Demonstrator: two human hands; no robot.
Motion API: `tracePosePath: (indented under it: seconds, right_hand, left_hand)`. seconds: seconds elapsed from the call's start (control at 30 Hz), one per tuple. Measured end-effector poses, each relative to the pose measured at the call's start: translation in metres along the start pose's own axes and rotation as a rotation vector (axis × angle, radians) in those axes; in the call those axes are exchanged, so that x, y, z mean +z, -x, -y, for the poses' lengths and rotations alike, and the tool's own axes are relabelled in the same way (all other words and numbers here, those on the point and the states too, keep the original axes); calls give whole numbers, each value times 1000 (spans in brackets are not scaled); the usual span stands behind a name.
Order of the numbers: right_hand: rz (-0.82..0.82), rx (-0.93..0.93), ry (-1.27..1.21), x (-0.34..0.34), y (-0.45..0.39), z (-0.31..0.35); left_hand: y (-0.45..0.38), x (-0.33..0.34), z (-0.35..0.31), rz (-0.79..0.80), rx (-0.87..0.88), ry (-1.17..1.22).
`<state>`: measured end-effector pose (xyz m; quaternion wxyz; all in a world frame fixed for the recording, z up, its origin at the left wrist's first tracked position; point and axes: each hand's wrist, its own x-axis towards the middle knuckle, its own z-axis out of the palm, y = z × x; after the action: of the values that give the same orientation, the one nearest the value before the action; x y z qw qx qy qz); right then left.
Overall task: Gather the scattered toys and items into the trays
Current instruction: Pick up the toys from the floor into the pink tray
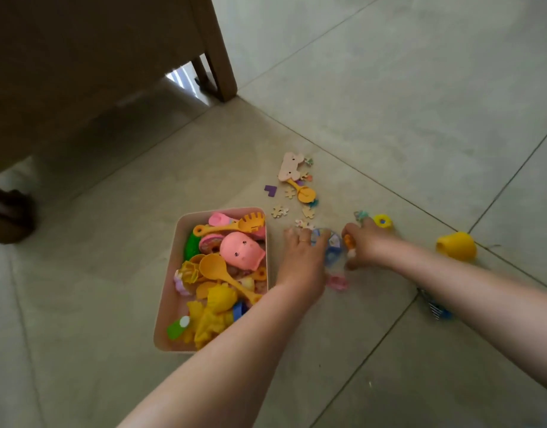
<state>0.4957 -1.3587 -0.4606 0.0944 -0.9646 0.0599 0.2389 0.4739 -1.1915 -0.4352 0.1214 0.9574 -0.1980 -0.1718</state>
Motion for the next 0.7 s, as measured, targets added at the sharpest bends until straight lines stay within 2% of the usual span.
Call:
tracePosePath:
  seconds: [0.13, 0.23, 0.3, 0.4, 0.53, 0.63, 0.7]
  right_hand:
    - [-100, 22, -202, 21, -1, -10]
    - [-115, 10, -244, 28, -6, -15]
    - [-105, 1, -255, 29, -9, -16]
    - [-104, -21, -304, 26, -10, -18]
    - [-180, -58, -389, 9, -15, -5]
    - [-168, -126, -403, -15, -15, 25]
    - [-177, -243, -459, -27, -17, 59]
  left_hand:
    - [-28, 16, -13, 133, -59, -168]
    - [-42, 14, -19, 219, -102, -268]
    - [-47, 11, -20, 217, -115, -301]
    - [-45, 11, -22, 107, -115, -218]
    - [-33, 10, -18, -73, -146, -67]
    - [-18, -11, 1, -210, -299, 91]
    - [-2, -30, 29, -331, -408, 123]
